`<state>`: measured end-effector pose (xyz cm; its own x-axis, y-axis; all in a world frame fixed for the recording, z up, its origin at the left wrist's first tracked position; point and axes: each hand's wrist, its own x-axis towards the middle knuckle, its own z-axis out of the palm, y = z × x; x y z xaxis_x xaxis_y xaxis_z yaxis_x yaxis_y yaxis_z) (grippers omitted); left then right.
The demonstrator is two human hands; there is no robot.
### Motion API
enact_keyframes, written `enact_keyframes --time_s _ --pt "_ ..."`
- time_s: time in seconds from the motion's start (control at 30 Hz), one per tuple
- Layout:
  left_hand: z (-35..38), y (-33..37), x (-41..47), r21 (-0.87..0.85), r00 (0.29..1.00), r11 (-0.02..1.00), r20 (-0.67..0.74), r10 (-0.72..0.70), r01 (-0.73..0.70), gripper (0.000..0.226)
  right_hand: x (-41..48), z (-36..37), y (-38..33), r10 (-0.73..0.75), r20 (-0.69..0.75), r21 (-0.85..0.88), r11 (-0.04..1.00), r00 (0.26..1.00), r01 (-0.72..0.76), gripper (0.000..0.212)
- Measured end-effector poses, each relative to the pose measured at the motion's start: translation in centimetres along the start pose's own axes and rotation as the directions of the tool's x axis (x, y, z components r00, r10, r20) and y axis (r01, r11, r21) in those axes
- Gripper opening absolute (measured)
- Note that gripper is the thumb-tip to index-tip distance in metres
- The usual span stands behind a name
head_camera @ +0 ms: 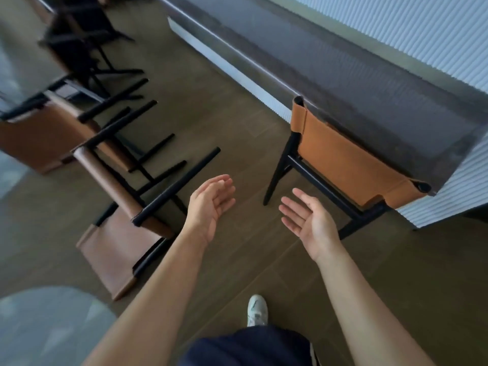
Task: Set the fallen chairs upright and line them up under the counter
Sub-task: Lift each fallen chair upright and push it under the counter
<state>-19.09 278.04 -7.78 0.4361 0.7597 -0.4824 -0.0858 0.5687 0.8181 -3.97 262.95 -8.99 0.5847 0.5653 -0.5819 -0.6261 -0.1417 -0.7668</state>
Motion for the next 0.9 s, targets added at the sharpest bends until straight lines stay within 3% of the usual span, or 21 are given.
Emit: enact_keyframes --time_s 0.5,0.9 --pt "-27.6 1.0 -9.9 -0.166 0.957 0.981 -0.287 0.049 -0.1 0.022 -7.5 18.0 15.0 0.11 0.207 -0.138 0.987 0.972 -0.083 0.032" --pt "-42.3 1.5 -11.0 -0.272 0.829 0.942 -0.559 0.01 -0.196 0.026 -7.7 31.6 26.3 0.331 0.322 -0.312 0.922 0.887 -0.23 0.029"
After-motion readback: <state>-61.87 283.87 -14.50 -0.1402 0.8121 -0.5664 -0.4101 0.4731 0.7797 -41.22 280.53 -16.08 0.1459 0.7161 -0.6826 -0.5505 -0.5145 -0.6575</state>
